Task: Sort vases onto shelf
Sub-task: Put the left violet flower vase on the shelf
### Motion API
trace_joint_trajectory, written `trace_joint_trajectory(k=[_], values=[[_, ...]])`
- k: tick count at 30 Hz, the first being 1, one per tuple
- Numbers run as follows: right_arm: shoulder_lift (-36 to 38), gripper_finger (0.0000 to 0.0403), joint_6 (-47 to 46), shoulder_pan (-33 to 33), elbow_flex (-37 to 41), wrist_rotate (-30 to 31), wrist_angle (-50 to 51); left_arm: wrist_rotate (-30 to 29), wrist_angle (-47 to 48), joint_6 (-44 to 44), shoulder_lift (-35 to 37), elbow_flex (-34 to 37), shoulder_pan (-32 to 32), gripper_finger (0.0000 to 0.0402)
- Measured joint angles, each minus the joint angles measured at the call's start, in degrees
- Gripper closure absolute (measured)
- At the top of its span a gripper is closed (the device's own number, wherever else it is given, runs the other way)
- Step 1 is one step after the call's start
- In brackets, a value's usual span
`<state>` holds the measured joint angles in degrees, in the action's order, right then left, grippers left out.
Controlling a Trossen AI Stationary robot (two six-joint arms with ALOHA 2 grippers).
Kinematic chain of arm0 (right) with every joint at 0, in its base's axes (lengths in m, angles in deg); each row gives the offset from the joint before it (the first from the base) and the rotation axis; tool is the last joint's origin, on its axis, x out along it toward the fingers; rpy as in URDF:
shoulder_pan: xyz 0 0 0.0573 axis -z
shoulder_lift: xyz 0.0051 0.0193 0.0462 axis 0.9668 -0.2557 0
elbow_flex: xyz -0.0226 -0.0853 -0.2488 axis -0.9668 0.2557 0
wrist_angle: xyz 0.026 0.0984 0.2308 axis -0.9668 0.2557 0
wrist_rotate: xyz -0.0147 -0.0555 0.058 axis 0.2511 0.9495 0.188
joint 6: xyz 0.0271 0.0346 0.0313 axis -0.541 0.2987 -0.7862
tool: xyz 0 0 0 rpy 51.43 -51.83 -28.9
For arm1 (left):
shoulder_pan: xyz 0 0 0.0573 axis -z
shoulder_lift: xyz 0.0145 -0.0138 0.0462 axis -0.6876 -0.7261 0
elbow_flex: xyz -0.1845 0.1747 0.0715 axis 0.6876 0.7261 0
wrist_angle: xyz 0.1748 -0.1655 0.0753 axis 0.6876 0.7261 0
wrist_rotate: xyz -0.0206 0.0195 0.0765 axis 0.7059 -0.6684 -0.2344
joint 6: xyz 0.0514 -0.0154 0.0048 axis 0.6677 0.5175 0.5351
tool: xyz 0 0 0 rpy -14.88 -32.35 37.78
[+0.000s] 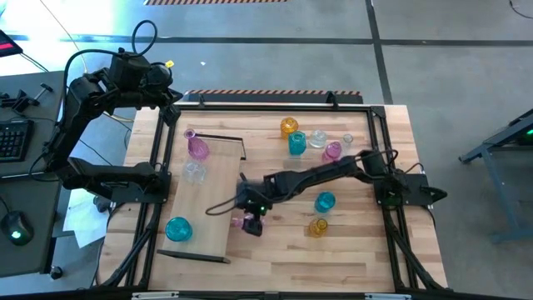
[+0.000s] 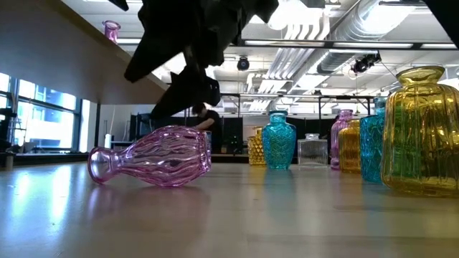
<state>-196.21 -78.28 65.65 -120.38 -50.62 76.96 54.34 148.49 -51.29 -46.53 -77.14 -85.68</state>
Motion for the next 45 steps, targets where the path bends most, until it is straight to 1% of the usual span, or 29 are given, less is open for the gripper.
trace_joint_trajectory(k=[4,6,22,28,34,38,44,45], values=[[-0.5,0.0102,2.5,-0.9,0.0,6.1,1.9,0.0,0.0,0.0,0.0,0.0,0.0,0.0401],[-0.6,0.0102,2.9,-1.2,0.0,6.9,2.9,0.0,0.0,0.0,0.0,0.0,0.0,0.0401],[-4.0,0.0102,3.0,-3.2,0.1,6.6,3.3,0.2,0.0,0.0,0.0,0.0,0.0,0.0401],[-7.1,0.0102,2.1,-3.1,0.0,3.8,3.3,0.2,0.5,-0.1,0.0,0.0,0.0,0.0401],[-7.7,0.0104,0.8,-3.2,-0.2,3.7,3.3,0.2,1.2,-0.1,0.0,0.0,0.0,0.0401],[-7.7,0.0124,0.4,-3.1,-0.2,3.7,3.8,0.2,1.2,-0.1,0.0,0.0,0.0,0.0401],[-7.8,0.0198,0.5,-3.2,-0.1,3.4,4.9,0.2,1.2,-0.1,0.0,0.0,0.0,0.0401],[-7.8,0.0204,0.4,-3.1,-0.1,3.1,4.9,0.2,1.2,0.0,0.0,0.0,0.0,0.0401]])
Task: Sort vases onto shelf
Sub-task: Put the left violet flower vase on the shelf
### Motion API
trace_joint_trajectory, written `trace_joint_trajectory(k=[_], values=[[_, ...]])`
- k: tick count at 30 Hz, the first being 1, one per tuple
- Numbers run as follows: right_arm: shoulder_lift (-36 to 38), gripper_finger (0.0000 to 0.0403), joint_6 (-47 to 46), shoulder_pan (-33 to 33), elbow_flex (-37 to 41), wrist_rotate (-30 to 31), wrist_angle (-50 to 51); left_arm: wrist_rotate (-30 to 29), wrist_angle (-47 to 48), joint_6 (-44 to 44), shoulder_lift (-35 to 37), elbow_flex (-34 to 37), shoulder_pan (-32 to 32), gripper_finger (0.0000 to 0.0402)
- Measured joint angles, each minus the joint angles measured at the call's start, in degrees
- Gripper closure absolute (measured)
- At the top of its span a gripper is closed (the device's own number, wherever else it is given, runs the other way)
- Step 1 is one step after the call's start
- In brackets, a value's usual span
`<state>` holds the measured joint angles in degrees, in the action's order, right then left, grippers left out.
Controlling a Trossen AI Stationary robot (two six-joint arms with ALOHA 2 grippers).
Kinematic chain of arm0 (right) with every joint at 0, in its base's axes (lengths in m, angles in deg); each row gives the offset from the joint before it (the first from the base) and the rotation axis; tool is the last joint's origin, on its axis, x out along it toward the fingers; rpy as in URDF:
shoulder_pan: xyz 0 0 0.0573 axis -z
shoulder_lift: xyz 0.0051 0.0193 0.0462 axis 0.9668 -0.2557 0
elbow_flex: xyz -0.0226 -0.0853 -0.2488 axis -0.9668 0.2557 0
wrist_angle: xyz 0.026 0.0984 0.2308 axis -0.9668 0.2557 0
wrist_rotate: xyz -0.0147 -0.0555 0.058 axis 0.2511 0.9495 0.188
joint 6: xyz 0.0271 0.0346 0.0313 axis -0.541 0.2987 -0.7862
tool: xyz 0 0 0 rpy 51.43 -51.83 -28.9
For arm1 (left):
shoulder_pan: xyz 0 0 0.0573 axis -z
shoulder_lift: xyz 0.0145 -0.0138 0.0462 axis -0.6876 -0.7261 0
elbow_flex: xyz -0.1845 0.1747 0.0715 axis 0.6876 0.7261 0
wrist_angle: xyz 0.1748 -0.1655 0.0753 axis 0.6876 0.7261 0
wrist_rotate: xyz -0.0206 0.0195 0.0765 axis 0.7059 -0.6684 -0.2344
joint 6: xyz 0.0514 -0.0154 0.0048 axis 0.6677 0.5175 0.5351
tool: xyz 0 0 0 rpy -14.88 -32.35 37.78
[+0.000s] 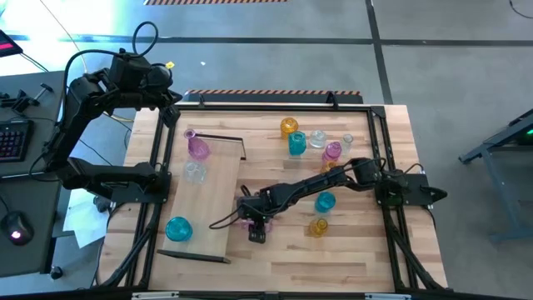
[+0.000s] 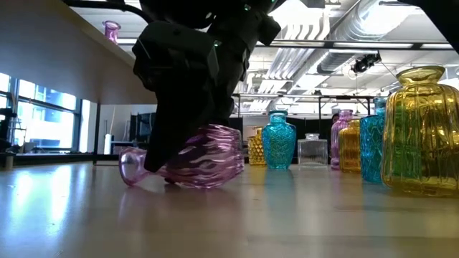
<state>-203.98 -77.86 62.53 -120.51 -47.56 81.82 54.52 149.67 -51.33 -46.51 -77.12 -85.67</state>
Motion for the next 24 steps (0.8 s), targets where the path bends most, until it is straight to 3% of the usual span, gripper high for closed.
trace_joint_trajectory(k=[4,15,24], values=[[0.0,0.0217,-0.1,-0.1,0.0,-0.2,0.0,0.0,0.0,0.0,0.0,0.0,0.0,0.0401],[0.0,0.0305,-0.9,-0.1,0.1,-2.2,1.2,0.0,0.0,0.0,0.0,0.0,0.0,0.0401],[0.1,0.0305,-0.5,0.0,0.1,-2.6,1.6,0.0,0.0,0.0,0.0,0.0,0.0,0.0401]])
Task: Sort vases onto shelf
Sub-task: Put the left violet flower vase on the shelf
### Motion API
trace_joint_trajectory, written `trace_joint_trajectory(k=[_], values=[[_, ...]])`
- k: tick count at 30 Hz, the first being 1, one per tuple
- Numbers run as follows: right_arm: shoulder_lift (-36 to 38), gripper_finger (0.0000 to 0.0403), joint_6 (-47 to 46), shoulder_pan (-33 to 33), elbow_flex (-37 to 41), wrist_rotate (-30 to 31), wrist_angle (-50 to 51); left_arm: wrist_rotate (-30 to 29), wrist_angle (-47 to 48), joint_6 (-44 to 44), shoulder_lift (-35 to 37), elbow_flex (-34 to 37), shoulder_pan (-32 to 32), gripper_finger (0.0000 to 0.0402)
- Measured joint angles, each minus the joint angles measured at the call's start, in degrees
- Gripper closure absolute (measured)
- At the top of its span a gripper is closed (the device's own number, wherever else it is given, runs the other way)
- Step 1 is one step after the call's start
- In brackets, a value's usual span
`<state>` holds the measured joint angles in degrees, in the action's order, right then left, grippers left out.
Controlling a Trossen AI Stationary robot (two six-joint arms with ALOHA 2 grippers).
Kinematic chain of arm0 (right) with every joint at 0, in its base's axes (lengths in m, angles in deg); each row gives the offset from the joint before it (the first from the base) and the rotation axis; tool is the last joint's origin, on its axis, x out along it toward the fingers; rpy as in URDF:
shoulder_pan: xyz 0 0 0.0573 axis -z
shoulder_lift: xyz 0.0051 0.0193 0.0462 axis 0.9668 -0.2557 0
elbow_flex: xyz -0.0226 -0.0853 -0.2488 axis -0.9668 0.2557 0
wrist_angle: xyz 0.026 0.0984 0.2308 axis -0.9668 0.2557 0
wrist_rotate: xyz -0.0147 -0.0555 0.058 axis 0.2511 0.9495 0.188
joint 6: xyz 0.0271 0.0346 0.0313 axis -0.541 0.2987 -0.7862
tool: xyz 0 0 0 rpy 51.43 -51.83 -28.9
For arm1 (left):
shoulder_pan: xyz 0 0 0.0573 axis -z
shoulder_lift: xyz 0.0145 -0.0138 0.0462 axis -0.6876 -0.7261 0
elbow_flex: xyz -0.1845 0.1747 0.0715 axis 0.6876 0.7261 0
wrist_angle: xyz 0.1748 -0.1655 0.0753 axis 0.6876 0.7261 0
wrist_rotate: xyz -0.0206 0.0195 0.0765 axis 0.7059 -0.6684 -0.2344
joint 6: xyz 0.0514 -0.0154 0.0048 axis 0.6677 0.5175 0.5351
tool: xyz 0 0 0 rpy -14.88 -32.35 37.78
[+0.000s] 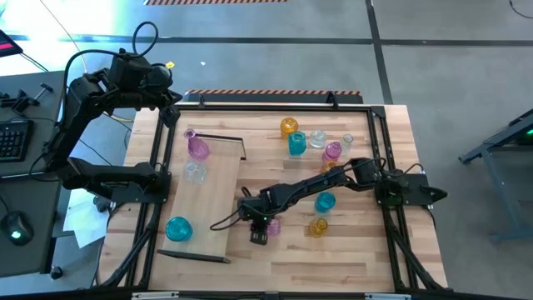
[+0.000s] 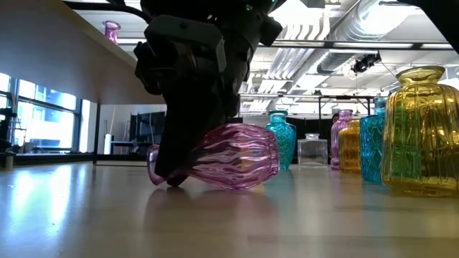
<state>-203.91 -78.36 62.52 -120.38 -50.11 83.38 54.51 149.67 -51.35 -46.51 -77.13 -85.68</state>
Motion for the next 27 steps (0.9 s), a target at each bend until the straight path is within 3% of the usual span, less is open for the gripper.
trace_joint_trajectory(k=[5,14,22,27], values=[[-0.4,0.0309,0.3,0.3,-3.5,0.1,4.9,0.0,0.0,0.0,0.0,0.0,0.0,0.0401],[-0.6,0.0322,3.1,1.3,-14.6,5.5,19.1,0.0,0.0,0.0,0.0,0.0,0.0,0.0401],[-0.5,0.0322,2.2,1.9,-23.4,5.6,25.2,0.0,0.0,0.0,0.2,0.0,0.0,0.0401],[-0.4,0.0322,0.5,2.9,-30.9,8.7,32.9,0.0,0.1,0.1,0.8,0.0,0.0,0.0401]])
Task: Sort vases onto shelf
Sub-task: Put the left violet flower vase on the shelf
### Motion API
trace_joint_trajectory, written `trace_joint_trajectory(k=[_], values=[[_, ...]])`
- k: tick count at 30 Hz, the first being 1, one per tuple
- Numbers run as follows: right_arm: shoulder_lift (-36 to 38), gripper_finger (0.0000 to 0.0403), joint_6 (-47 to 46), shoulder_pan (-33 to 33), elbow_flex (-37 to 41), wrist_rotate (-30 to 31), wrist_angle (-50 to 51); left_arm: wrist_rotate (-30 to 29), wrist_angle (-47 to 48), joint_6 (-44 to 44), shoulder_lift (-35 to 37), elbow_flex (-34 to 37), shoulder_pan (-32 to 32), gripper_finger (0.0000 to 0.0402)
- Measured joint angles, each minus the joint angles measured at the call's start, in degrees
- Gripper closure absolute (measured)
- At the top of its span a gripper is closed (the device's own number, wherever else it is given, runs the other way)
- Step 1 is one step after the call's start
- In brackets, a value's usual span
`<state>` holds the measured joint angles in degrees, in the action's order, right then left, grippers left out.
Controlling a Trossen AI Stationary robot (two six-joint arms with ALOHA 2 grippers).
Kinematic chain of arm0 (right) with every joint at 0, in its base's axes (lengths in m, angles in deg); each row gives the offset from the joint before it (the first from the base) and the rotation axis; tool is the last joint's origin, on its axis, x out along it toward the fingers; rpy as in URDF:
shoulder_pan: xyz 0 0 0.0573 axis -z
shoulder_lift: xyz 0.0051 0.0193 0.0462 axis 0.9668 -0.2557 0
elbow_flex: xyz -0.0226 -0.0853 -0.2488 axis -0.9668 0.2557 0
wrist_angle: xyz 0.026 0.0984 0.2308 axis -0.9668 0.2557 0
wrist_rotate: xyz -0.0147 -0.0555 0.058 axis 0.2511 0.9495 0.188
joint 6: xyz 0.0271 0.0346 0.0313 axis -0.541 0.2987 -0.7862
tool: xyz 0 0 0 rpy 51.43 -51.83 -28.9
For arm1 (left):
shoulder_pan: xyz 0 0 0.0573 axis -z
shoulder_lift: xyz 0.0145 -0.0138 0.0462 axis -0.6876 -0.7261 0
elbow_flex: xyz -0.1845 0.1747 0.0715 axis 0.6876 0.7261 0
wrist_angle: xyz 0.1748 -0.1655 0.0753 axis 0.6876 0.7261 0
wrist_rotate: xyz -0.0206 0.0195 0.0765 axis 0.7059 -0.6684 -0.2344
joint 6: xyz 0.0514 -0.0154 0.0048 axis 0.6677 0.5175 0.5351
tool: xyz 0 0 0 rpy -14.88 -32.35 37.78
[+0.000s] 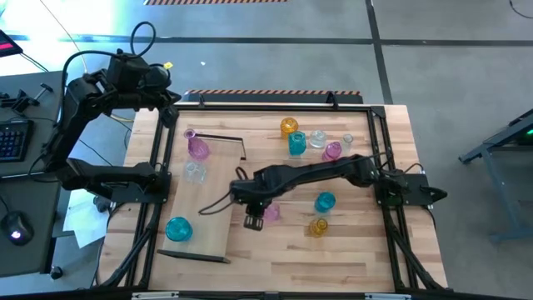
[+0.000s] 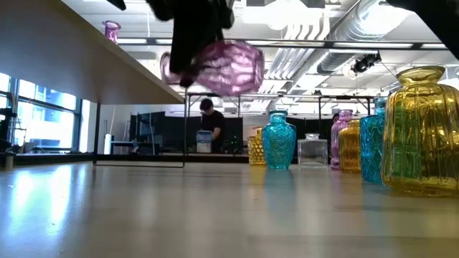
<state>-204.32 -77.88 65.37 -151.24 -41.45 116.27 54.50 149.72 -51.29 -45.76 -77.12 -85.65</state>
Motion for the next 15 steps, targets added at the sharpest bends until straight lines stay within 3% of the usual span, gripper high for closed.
trace_joint_trajectory(k=[15], values=[[7.5,0.0322,-0.9,4.6,-1.8,7.0,-10.7,0.0,0.0,-0.7,4.0,0.0,0.0,0.0401]])
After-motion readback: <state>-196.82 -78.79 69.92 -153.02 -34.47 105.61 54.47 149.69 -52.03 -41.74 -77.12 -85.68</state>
